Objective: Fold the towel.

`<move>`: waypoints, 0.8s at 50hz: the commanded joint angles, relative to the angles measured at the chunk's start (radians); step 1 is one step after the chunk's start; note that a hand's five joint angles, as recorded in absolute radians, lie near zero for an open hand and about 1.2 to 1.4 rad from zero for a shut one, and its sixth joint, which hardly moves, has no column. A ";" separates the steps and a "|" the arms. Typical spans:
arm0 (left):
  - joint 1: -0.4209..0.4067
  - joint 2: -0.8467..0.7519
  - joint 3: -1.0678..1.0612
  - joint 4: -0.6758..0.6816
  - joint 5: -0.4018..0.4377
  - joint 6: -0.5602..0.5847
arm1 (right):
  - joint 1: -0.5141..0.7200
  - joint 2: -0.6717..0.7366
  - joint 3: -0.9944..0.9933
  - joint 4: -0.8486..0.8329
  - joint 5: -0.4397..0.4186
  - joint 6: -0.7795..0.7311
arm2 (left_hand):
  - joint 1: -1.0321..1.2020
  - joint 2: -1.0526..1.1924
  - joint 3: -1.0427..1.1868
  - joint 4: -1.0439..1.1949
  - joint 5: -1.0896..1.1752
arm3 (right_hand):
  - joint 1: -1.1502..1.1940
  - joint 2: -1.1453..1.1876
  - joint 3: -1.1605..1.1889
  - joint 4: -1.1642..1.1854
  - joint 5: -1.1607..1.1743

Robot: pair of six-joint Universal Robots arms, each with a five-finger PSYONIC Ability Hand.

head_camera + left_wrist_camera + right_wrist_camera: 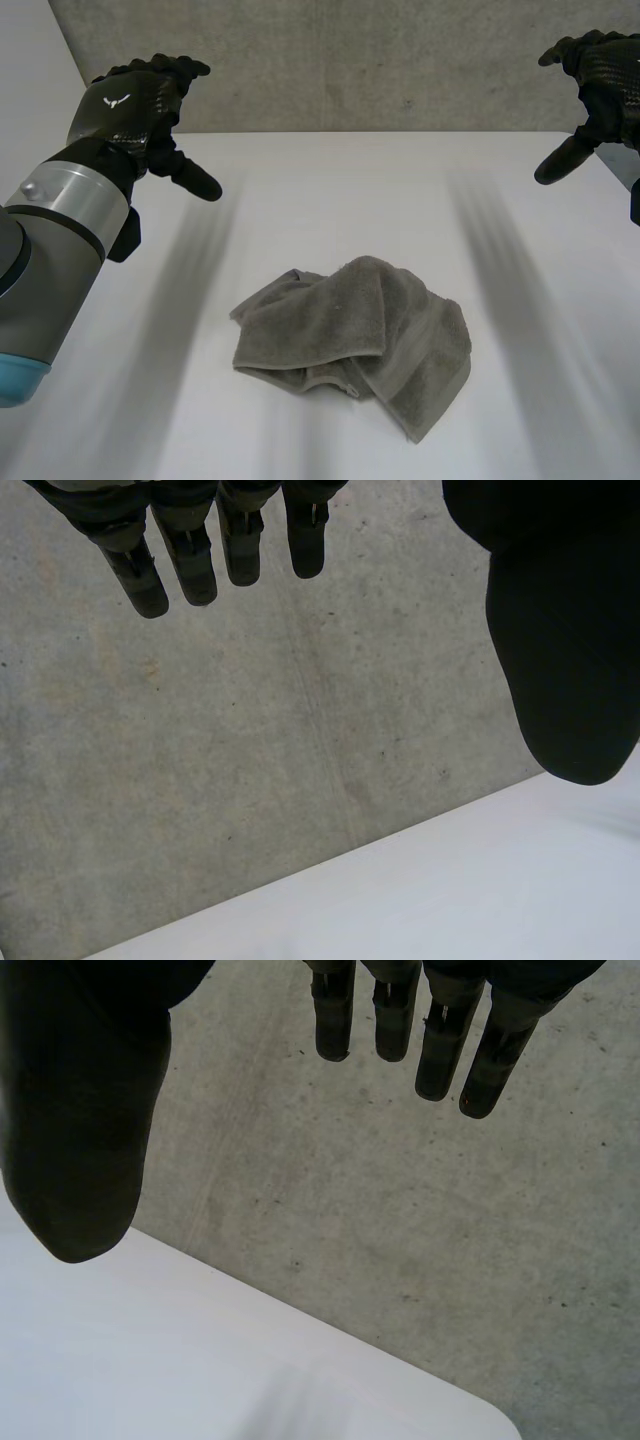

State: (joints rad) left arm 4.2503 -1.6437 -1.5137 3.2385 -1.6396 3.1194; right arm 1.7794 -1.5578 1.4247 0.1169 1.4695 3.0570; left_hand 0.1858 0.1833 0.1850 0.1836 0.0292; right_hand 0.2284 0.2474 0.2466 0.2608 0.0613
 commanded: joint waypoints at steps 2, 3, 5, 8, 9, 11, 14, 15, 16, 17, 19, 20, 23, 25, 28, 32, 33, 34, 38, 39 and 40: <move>-0.003 0.004 -0.006 0.000 0.001 0.007 | 0.002 -0.001 0.005 0.001 -0.015 -0.010 | 0.022 0.024 0.023 0.024 0.004 | -0.054 -0.073 -0.072 -0.086 -0.061; -0.003 0.004 -0.006 0.000 0.001 0.007 | 0.003 -0.001 0.006 0.000 -0.021 -0.018 | 0.022 0.024 0.023 0.024 0.004 | -0.054 -0.073 -0.072 -0.086 -0.061; -0.003 0.004 -0.013 -0.005 0.001 0.008 | 0.003 -0.001 0.005 0.003 -0.023 -0.024 | 0.028 0.030 0.029 0.030 0.010 | -0.054 -0.073 -0.072 -0.086 -0.061; -0.003 0.022 -0.071 -0.014 0.014 0.021 | 0.002 -0.001 0.008 0.017 -0.031 -0.052 | 0.042 0.045 0.043 0.045 0.024 | -0.054 -0.073 -0.072 -0.086 -0.061; -0.001 0.033 -0.109 -0.016 0.018 0.031 | 0.003 -0.002 0.026 0.036 -0.055 -0.114 | 0.042 0.045 0.043 0.045 0.024 | -0.054 -0.073 -0.072 -0.086 -0.061; -0.001 0.033 -0.109 -0.016 0.018 0.031 | 0.003 -0.002 0.043 0.081 -0.087 -0.198 | 0.042 0.045 0.043 0.045 0.024 | -0.054 -0.073 -0.072 -0.086 -0.061; 0.014 0.039 -0.212 -0.016 0.040 0.076 | 0.005 -0.001 0.097 0.198 -0.152 -0.359 | 0.075 0.077 0.076 0.077 0.057 | -0.054 -0.073 -0.072 -0.086 -0.061; 0.029 0.038 -0.255 -0.016 0.058 0.100 | 0.011 -0.001 0.132 0.252 -0.176 -0.410 | 0.081 0.083 0.081 0.083 0.063 | 0.005 -0.014 -0.013 -0.027 -0.002; 0.049 0.035 -0.294 -0.016 0.076 0.123 | 0.017 0.001 0.170 0.288 -0.198 -0.447 | 0.083 0.086 0.084 0.086 0.065 | 0.024 0.005 0.006 -0.009 0.016; 0.068 0.024 -0.330 -0.016 0.096 0.140 | 0.023 0.001 0.210 0.305 -0.208 -0.461 | 0.089 0.092 0.090 0.091 0.071 | 0.027 0.008 0.009 -0.006 0.019; 0.080 0.019 -0.356 -0.011 0.109 0.146 | 0.026 0.001 0.247 0.299 -0.218 -0.462 | 0.089 0.092 0.090 0.092 0.071 | 0.027 0.008 0.009 -0.006 0.019; 0.080 0.019 -0.356 -0.011 0.109 0.146 | 0.026 0.001 0.247 0.299 -0.218 -0.462 | 0.089 0.092 0.090 0.092 0.071 | 0.027 0.008 0.009 -0.006 0.019; 0.085 -0.025 -0.387 0.007 0.123 0.146 | 0.055 0.007 0.339 0.235 -0.233 -0.455 | 0.086 0.089 0.087 0.089 0.068 | 0.024 0.005 0.006 -0.008 0.017; 0.076 -0.077 -0.390 0.020 0.124 0.146 | 0.086 0.011 0.385 0.183 -0.236 -0.443 | 0.084 0.086 0.084 0.086 0.066 | 0.027 0.008 0.009 -0.006 0.019; 0.068 -0.128 -0.393 0.036 0.123 0.148 | 0.135 0.016 0.454 0.086 -0.224 -0.397 | 0.078 0.080 0.079 0.080 0.060 | 0.027 0.008 0.009 -0.005 0.019; 0.060 -0.154 -0.395 0.085 0.119 0.145 | 0.155 0.024 0.514 0.012 -0.225 -0.346 | 0.075 0.077 0.075 0.077 0.057 | 0.027 0.008 0.009 -0.006 0.019; 0.060 -0.154 -0.395 0.086 0.119 0.145 | 0.163 0.028 0.539 -0.015 -0.224 -0.325 | 0.075 0.077 0.076 0.077 0.057 | 0.030 0.011 0.012 -0.003 0.022; 0.057 -0.162 -0.398 0.104 0.118 0.143 | 0.173 0.034 0.555 -0.041 -0.224 -0.311 | 0.075 0.077 0.076 0.077 0.057 | 0.030 0.011 0.012 -0.003 0.022; 0.037 -0.217 -0.396 0.142 0.116 0.143 | 0.183 0.058 0.577 -0.108 -0.222 -0.300 | 0.075 0.077 0.076 0.077 0.057 | 0.056 0.037 0.038 0.024 0.049; 0.037 -0.217 -0.396 0.142 0.116 0.143 | 0.183 0.071 0.585 -0.140 -0.222 -0.300 | 0.075 0.077 0.076 0.077 0.057 | 0.071 0.052 0.053 0.038 0.063; 0.025 -0.231 -0.392 0.155 0.116 0.142 | 0.183 0.071 0.585 -0.140 -0.222 -0.300 | 0.075 0.077 0.076 0.077 0.057 | 0.071 0.052 0.053 0.039 0.063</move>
State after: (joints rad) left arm 4.3043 -1.8232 -1.9126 3.3453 -1.5202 3.2639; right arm 1.9528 -1.5179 1.9795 0.0652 1.2452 2.7381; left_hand 0.2323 0.2331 0.2325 0.2307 0.0577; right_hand 0.2623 0.2505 0.2556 0.2628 0.0804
